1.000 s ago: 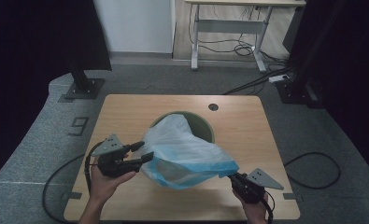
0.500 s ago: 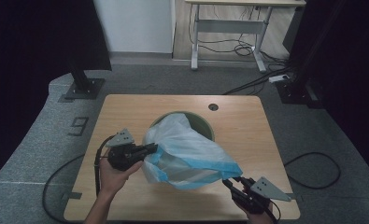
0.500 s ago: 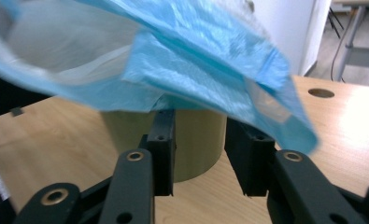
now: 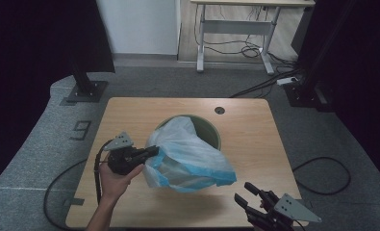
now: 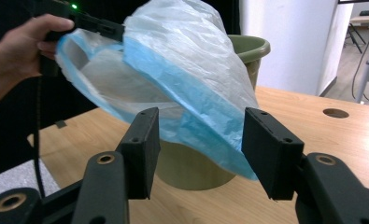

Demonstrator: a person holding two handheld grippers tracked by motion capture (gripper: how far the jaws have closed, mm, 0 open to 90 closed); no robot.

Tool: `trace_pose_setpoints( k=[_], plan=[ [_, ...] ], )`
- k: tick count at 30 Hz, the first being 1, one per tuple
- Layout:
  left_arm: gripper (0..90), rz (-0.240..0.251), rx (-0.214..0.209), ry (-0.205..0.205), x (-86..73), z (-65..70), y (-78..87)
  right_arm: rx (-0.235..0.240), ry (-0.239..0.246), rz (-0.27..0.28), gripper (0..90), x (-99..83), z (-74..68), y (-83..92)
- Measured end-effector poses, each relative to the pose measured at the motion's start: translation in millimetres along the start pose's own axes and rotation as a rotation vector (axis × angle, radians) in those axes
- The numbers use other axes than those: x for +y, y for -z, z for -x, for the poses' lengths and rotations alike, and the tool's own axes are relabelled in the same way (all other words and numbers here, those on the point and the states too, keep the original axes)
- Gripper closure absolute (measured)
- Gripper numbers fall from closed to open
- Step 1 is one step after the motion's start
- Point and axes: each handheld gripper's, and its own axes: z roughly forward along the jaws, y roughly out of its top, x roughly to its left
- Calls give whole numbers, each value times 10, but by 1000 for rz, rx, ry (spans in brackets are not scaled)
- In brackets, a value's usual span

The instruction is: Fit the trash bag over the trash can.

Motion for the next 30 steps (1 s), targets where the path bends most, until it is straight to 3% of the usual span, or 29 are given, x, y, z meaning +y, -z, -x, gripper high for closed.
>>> trace_pose_setpoints(
  k=[4,5,6,7,10,11,14,17,18,19,20,23,26,30],
  plan=[
    [897,-3,-2,4,2,-11,-15,-16,5,-27,408,-5,66,-218],
    [897,-4,-4,5,2,-13,-19,-35,7,-36,360,-5,111,-337],
    [897,-5,-5,6,3,-16,-22,-35,7,-36,360,-5,111,-337],
    [897,-6,-7,7,3,-21,-26,-34,17,-39,313,6,135,-449],
    [898,-4,-8,9,2,-29,-24,-21,39,-47,285,31,130,-551],
    [898,-3,-8,10,2,-32,-23,-3,66,-55,262,70,107,-639],
    [897,-1,-12,16,-3,-44,-17,3,91,-69,267,115,80,-718],
    [898,1,-18,18,-16,-53,-15,-33,100,-81,498,172,81,-817],
    [897,1,-18,18,-16,-53,-15,-33,100,-81,498,172,81,-817],
    [897,2,-20,15,-20,-54,-10,-36,88,-66,650,192,116,-826],
    [897,2,-20,15,-20,-54,-10,-36,88,-66,650,192,116,-826],
    [898,11,-22,9,-21,-64,-2,-34,96,-69,803,232,135,-845],
    [897,15,-23,9,-22,-66,4,-31,103,-72,872,249,136,-856],
    [898,24,-22,6,-24,-70,24,-18,90,-62,891,296,182,-856]
  ],
)
